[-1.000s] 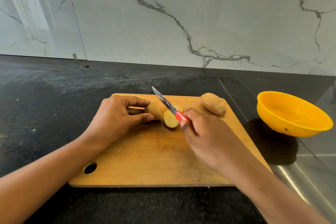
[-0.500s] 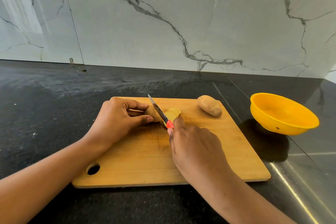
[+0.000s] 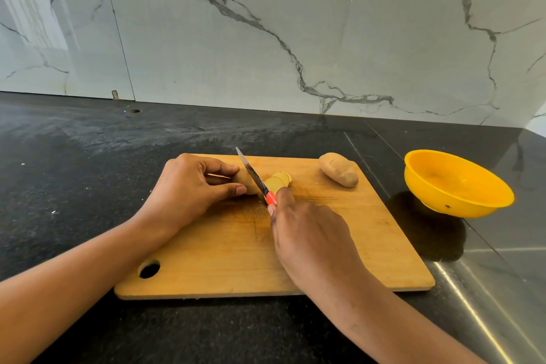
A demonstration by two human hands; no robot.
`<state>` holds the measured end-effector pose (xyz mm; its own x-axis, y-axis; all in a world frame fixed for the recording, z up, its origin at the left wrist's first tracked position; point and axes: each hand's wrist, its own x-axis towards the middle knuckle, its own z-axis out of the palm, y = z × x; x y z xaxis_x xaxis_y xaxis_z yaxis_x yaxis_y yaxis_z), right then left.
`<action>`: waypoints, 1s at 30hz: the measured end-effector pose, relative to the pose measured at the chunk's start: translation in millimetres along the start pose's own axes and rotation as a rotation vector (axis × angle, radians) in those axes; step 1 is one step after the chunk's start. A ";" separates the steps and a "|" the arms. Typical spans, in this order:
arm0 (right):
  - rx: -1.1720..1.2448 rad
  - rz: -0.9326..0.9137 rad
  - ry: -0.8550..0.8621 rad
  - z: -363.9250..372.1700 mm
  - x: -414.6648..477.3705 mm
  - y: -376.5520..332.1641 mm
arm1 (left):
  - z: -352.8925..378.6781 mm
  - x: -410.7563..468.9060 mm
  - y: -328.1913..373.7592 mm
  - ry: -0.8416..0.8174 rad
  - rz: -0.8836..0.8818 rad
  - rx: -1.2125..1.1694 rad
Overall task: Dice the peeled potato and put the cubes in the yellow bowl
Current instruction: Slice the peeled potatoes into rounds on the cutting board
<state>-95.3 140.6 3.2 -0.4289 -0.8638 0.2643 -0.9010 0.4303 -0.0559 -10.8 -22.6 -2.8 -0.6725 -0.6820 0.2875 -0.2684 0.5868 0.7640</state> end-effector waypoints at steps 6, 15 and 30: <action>-0.029 -0.011 -0.020 -3.3 -0.5 -0.4 | 0.7 -0.6 -0.1 -0.001 0.013 0.005; -0.015 0.029 -0.185 -18.0 24.2 -15.3 | -0.3 -1.5 1.8 0.031 0.056 0.049; -0.063 -0.014 -0.239 -25.3 25.3 -14.7 | 0.5 -8.0 7.9 0.032 0.198 0.112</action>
<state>-91.2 119.0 35.1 -0.4261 -0.9042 0.0294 -0.9045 0.4264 0.0081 -7.8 -12.3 0.6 -0.6981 -0.5610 0.4449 -0.2095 0.7542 0.6223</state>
